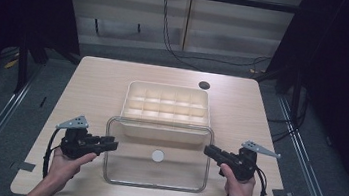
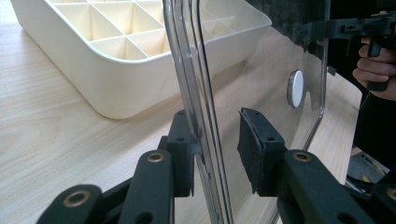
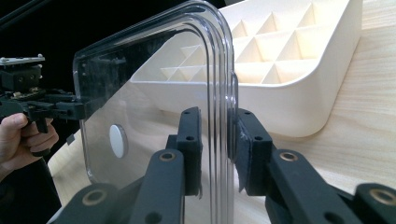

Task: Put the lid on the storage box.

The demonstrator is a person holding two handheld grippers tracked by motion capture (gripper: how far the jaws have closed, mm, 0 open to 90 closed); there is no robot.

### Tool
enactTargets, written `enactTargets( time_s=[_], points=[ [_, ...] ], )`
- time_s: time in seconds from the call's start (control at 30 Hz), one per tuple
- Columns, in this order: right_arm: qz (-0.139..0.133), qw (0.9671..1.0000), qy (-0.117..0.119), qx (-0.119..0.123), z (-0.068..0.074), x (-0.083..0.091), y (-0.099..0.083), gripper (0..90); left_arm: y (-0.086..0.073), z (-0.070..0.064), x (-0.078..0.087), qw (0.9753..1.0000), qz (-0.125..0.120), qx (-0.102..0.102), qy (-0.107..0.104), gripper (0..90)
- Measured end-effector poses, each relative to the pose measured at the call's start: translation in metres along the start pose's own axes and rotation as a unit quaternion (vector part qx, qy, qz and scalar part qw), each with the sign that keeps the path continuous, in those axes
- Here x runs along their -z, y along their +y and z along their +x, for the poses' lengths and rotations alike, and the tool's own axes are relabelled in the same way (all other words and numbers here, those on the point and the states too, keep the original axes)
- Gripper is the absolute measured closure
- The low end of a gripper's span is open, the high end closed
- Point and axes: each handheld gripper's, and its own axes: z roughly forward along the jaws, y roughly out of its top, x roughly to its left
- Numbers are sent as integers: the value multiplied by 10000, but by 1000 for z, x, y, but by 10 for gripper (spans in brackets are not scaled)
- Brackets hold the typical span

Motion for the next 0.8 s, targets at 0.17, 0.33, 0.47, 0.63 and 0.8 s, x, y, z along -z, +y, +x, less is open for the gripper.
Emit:
enactTargets(
  time_s=[0.17,0.33,0.47,0.63,0.8],
  points=[
    [-22,10000,-33,-12,3,1,3,739,5,-2,3,10000,-49,-7,59,687],
    [-40,9999,-82,61,6,1,8,736,8,-2,4,9999,-66,-17,90,689],
    [-40,9999,-93,57,6,1,10,736,12,-3,5,9999,-77,-33,78,689],
    [-72,9999,-104,83,7,1,16,735,18,-2,6,9999,-102,-37,59,690],
    [-124,9999,-76,61,7,0,22,733,25,-1,8,9998,-201,17,58,695]
  ],
)
